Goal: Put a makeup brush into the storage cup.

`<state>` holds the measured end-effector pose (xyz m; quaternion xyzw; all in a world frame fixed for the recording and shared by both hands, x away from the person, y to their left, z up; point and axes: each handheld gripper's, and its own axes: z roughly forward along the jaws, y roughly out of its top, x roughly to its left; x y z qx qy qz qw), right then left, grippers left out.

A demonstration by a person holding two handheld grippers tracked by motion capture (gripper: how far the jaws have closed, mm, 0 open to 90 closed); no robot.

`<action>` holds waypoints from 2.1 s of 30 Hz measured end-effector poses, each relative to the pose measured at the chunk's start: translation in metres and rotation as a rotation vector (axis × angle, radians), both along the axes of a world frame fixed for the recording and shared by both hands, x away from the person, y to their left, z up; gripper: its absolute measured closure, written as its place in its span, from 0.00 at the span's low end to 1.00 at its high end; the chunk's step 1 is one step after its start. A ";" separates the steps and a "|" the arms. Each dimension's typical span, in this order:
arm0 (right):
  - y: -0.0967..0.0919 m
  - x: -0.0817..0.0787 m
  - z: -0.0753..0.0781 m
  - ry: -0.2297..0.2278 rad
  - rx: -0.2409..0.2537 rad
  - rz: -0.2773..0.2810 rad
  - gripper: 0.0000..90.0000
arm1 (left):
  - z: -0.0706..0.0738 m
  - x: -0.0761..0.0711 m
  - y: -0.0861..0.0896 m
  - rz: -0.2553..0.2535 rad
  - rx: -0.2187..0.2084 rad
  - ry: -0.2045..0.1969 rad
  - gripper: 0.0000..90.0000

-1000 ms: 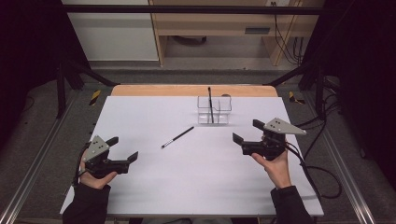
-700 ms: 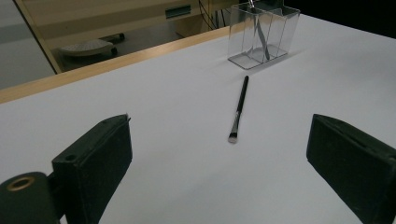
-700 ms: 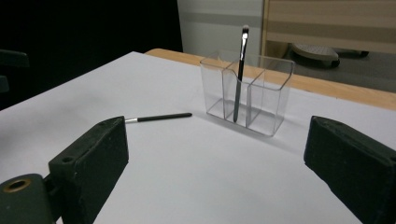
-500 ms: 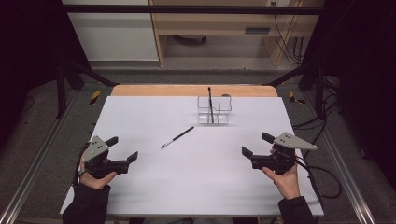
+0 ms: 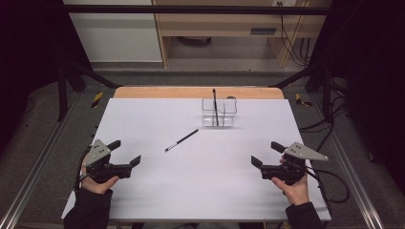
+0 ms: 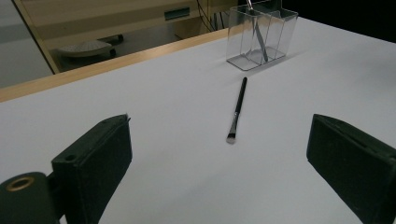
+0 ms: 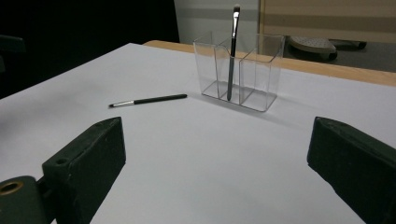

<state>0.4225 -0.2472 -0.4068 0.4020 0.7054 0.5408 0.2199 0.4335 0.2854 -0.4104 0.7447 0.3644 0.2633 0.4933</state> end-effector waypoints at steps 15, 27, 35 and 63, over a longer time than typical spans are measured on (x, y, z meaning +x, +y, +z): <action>-0.003 -0.001 -0.002 0.002 0.007 -0.010 0.05 | 0.002 0.001 -0.002 -0.010 -0.009 0.000 0.07; -0.003 -0.002 -0.002 -0.002 0.001 -0.012 0.06 | 0.014 0.006 -0.014 -0.023 -0.011 -0.007 0.08; -0.002 -0.002 0.000 -0.013 -0.004 -0.009 0.06 | 0.021 0.019 -0.031 -0.053 0.011 0.004 0.08; 0.004 -0.001 0.001 -0.016 -0.010 0.012 0.06 | 0.030 0.083 -0.112 -0.126 0.216 0.112 0.10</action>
